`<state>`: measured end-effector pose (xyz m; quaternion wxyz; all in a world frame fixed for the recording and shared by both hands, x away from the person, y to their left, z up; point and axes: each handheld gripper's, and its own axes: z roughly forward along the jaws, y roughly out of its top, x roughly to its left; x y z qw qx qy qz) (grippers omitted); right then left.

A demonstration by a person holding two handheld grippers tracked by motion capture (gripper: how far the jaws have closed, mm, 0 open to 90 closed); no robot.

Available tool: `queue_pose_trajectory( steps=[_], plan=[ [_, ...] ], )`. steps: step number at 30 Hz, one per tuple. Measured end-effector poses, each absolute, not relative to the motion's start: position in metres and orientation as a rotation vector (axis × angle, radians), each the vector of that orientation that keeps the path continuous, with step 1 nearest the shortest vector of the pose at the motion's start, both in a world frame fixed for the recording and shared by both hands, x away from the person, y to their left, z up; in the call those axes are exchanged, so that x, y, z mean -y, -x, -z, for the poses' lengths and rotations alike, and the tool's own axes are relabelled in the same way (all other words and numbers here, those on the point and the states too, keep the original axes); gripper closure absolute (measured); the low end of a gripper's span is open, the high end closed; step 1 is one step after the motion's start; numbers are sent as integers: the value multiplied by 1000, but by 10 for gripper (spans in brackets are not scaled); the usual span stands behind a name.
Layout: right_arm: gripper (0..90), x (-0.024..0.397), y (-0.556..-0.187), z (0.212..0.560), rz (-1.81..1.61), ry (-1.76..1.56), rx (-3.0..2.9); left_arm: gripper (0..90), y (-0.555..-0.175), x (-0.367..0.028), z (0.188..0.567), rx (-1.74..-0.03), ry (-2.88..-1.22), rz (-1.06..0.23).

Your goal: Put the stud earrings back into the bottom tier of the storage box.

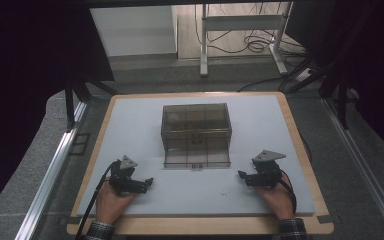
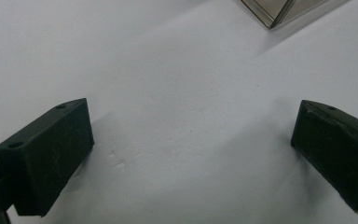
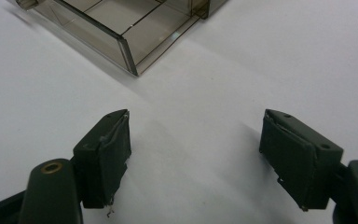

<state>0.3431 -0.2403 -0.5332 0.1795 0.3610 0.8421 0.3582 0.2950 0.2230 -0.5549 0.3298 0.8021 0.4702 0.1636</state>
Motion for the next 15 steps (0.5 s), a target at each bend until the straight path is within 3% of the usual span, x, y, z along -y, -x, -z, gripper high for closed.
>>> queue_pose_trajectory(
  steps=[15],
  plan=[
    [237, 240, -343, 533, -1010, -1021, -2382, 0, -295, -223, 555, -1228, -2101, -429]
  ],
)
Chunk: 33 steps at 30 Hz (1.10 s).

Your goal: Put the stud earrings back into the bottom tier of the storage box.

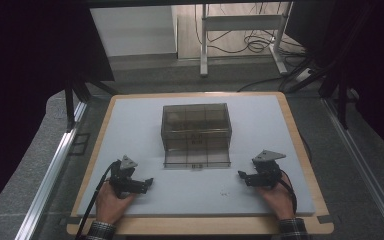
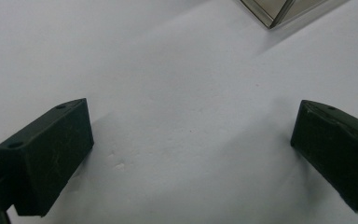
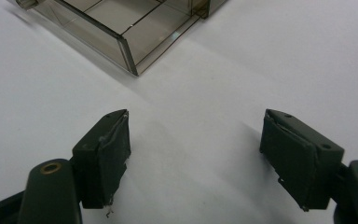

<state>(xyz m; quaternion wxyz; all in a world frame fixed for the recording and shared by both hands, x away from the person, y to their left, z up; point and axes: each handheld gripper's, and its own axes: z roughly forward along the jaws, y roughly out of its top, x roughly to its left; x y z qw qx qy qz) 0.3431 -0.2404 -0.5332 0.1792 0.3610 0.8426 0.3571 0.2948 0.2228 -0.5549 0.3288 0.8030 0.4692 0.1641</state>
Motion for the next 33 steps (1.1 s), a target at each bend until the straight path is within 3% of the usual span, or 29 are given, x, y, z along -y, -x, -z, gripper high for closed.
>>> queue_pose_trajectory(
  steps=[18, 26, 33],
  plan=[
    [197, 238, -342, 533, -998, -1032, -2386, 0, -295, -223, 555, -1235, -2094, -426],
    [275, 237, -340, 525, -987, -1065, -2438, 0, -295, -223, 555, -1235, -2095, -426],
    [285, 239, -337, 518, -994, -1111, -2465, 0, -295, -223, 555, -1235, -2094, -427]
  ],
)
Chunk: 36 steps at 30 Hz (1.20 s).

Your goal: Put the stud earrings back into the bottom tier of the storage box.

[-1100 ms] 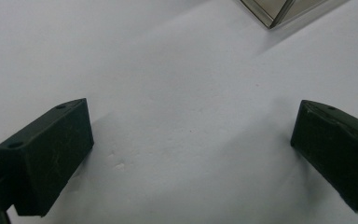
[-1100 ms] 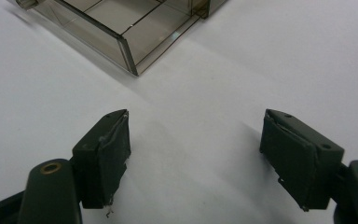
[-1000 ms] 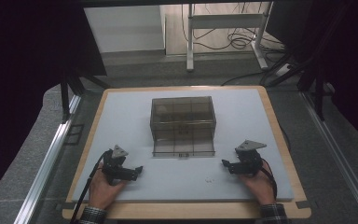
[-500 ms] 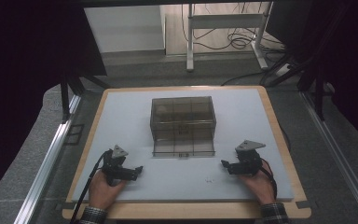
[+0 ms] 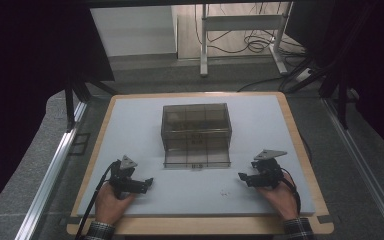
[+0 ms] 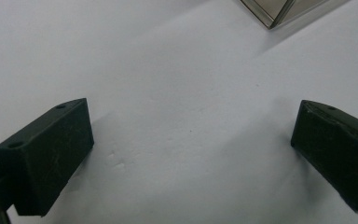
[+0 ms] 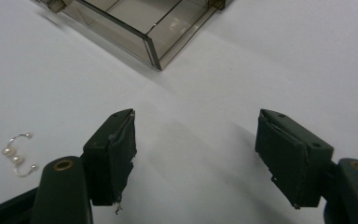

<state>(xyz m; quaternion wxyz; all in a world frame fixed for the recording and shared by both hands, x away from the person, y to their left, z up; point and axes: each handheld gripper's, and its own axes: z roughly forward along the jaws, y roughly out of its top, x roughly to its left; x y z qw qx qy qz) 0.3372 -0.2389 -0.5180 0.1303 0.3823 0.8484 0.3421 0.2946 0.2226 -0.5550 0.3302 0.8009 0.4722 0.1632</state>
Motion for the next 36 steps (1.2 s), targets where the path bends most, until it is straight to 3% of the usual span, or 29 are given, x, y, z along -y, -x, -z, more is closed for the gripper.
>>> queue_pose_trajectory(
  steps=[21, 28, 36],
  plan=[
    [359, 227, -324, 498, -919, -1061, -2666, 0, -295, -223, 555, -1235, -2094, -426],
    [575, 214, -316, 495, -867, -935, -2751, 0, -295, -223, 555, -1236, -2092, -425],
    [677, 201, -313, 490, -844, -855, -2824, 0, -295, -223, 555, -1236, -2093, -424]
  ],
)
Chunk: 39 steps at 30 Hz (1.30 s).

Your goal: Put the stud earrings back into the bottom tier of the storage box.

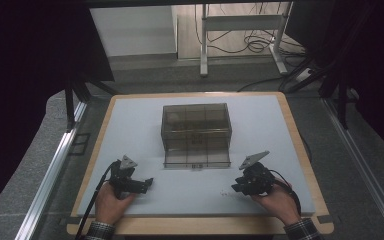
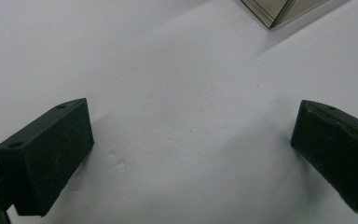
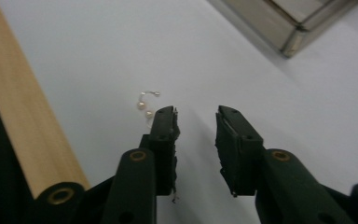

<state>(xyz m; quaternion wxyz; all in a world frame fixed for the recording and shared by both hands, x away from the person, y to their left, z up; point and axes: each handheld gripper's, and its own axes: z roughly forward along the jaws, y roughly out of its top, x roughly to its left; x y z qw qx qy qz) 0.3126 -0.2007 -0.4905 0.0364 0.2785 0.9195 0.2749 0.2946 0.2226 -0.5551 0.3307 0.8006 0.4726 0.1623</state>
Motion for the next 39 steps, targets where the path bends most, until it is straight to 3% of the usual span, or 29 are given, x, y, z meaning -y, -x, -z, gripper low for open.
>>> queue_pose_trajectory(
  steps=[11, 26, 39],
  plan=[
    [772, 179, -308, 494, -752, -771, -2923, 0, -295, -223, 555, -1236, -2093, -424],
    [782, 159, -308, 503, -666, -691, -2947, 0, -295, -223, 555, -1236, -2092, -424],
    [843, 145, -307, 501, -511, -624, -2945, 0, -295, -223, 555, -1236, -2092, -424]
  ],
)
